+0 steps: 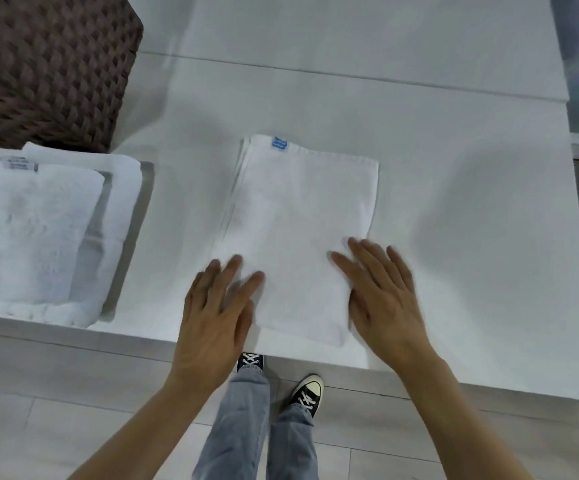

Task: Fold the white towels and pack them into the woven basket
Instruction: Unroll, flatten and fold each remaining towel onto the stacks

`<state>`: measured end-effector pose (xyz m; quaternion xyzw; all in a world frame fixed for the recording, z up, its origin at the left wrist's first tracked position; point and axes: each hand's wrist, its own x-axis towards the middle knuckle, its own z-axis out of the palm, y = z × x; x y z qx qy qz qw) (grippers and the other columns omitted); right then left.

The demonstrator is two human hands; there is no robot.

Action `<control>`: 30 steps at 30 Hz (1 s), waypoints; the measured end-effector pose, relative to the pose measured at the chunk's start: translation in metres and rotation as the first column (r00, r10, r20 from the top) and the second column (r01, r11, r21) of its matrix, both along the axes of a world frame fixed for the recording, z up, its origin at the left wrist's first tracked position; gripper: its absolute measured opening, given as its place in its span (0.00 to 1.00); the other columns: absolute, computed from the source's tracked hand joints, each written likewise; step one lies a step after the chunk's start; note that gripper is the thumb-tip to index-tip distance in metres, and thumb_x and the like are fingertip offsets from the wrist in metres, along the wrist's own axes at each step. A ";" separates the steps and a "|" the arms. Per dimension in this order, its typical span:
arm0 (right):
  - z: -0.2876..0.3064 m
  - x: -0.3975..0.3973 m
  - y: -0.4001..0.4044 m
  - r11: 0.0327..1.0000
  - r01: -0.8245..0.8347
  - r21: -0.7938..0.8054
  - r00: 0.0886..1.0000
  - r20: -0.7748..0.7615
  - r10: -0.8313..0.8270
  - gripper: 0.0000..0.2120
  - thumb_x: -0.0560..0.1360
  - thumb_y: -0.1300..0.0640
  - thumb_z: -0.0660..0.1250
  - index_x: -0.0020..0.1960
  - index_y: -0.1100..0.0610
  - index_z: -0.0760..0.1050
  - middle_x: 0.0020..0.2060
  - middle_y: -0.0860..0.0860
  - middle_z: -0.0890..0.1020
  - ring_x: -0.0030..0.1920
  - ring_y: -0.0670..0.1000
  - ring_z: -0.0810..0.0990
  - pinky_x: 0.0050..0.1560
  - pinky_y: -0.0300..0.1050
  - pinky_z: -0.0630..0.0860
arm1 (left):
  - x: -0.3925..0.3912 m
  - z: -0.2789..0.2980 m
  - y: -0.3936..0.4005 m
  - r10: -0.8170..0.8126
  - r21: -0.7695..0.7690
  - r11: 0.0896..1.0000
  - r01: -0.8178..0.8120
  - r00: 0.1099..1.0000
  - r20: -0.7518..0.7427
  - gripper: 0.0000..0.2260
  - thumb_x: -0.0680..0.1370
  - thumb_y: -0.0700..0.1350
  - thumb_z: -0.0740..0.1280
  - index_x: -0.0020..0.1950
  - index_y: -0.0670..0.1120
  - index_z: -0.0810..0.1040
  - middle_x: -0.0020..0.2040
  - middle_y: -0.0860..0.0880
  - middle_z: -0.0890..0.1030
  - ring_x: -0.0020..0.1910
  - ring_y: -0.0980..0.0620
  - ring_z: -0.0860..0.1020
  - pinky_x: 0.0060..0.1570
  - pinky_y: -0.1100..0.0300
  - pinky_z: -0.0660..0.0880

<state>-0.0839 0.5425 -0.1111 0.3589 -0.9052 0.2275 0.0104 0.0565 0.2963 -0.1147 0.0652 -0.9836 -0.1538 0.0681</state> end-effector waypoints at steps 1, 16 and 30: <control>-0.001 0.008 0.005 1.000 -0.032 0.001 0.999 0.024 0.032 0.28 0.76 0.62 0.66 0.76 0.52 0.71 0.78 0.52 0.67 0.80 0.53 0.62 0.76 0.64 0.60 | 0.005 0.001 0.000 -0.019 0.017 1.000 0.019 1.000 0.021 0.22 0.83 0.52 0.60 0.76 0.48 0.70 0.79 0.42 0.63 0.79 0.39 0.60 0.71 0.38 0.66; -0.012 0.076 0.035 0.987 -0.101 -0.124 0.993 0.053 0.109 0.22 0.77 0.52 0.72 0.70 0.57 0.78 0.74 0.51 0.73 0.77 0.53 0.68 0.78 0.62 0.58 | 0.065 0.033 -0.005 -0.002 0.165 0.986 -0.002 1.000 0.025 0.16 0.73 0.52 0.68 0.58 0.48 0.83 0.63 0.63 0.77 0.56 0.52 0.75 0.57 0.53 0.72; 0.026 0.006 -0.021 0.920 0.376 -0.108 0.842 0.454 -0.291 0.19 0.84 0.38 0.53 0.51 0.54 0.68 0.31 0.48 0.76 0.31 0.49 0.76 0.33 0.46 0.70 | -0.016 0.055 -0.022 0.322 0.703 0.503 -0.503 0.864 0.387 0.17 0.76 0.60 0.70 0.49 0.47 0.78 0.43 0.43 0.84 0.38 0.51 0.80 0.38 0.55 0.74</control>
